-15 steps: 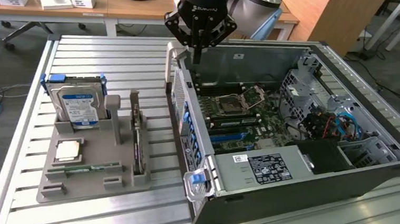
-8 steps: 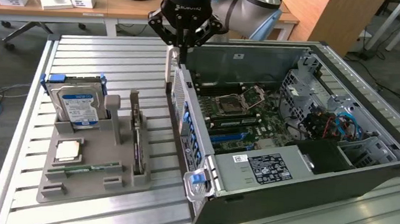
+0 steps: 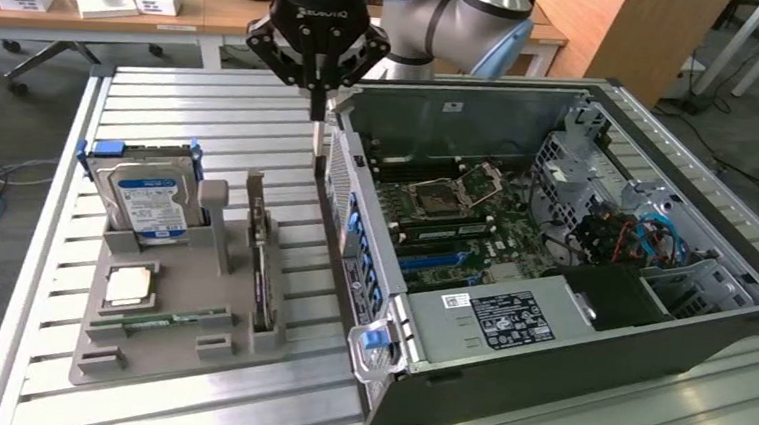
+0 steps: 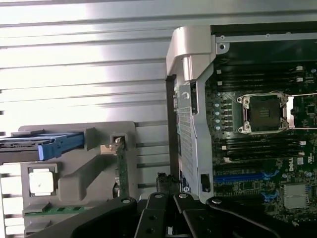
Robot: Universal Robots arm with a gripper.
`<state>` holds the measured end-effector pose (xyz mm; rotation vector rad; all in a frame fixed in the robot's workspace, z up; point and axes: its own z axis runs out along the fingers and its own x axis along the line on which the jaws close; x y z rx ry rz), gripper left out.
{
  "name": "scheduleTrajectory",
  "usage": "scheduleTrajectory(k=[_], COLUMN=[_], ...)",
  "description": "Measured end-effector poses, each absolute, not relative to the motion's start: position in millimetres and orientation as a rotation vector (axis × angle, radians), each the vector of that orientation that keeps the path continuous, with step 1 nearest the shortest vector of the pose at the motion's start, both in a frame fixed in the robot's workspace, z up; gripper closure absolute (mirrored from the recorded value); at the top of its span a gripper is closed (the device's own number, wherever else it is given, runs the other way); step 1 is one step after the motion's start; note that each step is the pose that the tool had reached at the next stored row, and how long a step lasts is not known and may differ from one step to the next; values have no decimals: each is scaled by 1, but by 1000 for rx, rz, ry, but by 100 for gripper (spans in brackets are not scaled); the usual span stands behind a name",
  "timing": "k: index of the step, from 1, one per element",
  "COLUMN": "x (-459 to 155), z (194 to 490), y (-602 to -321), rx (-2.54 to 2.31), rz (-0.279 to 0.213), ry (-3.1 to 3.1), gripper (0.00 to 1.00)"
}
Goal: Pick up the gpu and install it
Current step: 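Reach for the gpu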
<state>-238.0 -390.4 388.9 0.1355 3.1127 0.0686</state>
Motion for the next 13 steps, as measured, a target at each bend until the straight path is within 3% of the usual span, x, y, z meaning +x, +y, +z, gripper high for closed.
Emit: scheduleTrajectory(k=[13], x=[-277], z=[387], y=[-387], rx=[149], rz=[68], ry=[3112], gripper=[89])
